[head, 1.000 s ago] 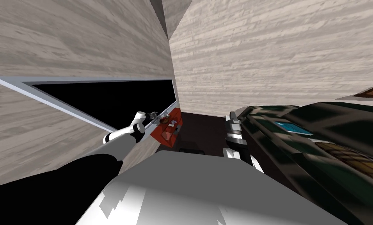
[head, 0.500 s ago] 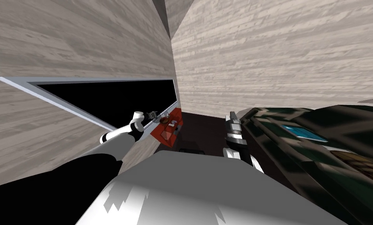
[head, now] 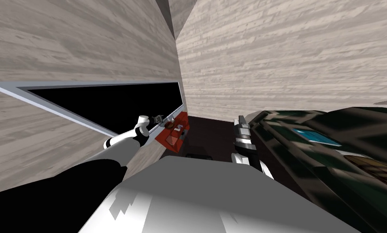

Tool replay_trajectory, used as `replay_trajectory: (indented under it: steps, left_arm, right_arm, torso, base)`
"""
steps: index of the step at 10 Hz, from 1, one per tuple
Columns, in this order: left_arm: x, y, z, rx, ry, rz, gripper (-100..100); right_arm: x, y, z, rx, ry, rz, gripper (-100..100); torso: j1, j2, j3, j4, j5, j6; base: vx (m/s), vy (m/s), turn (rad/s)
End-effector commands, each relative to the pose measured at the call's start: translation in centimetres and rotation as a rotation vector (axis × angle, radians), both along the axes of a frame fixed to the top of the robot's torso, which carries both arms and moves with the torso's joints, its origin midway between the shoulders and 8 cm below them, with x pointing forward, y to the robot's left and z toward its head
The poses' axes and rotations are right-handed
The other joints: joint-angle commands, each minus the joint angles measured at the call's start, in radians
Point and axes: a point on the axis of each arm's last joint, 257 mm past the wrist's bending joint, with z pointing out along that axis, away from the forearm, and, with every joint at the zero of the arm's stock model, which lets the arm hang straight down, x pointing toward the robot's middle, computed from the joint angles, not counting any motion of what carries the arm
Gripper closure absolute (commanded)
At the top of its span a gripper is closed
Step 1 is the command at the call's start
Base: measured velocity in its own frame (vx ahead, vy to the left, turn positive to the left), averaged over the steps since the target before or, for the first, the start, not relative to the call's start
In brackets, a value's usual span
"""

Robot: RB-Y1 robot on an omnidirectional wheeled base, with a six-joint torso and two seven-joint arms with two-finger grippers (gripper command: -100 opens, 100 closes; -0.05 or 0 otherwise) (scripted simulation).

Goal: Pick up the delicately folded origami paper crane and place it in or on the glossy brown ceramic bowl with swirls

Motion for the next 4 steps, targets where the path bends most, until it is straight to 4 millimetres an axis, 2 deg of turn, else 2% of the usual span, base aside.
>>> replay_trajectory:
  steps: [1, 4]
  left_arm:
    - [0.0, 0.0, 0.0, 0.0, 0.0, 0.0, 0]
    - [0.0, 0.0, 0.0, 0.0, 0.0, 0.0, 0]
  right_arm:
    - [0.0, 0.0, 0.0, 0.0, 0.0, 0.0, 0]
    - [0.0, 0.0, 0.0, 0.0, 0.0, 0.0, 0]
  torso:
    - [0.0, 0.0, 0.0, 0.0, 0.0, 0.0]
    - [0.0, 0.0, 0.0, 0.0, 0.0, 0.0]
  base:
    - [0.0, 0.0, 0.0]
    - [0.0, 0.0, 0.0]
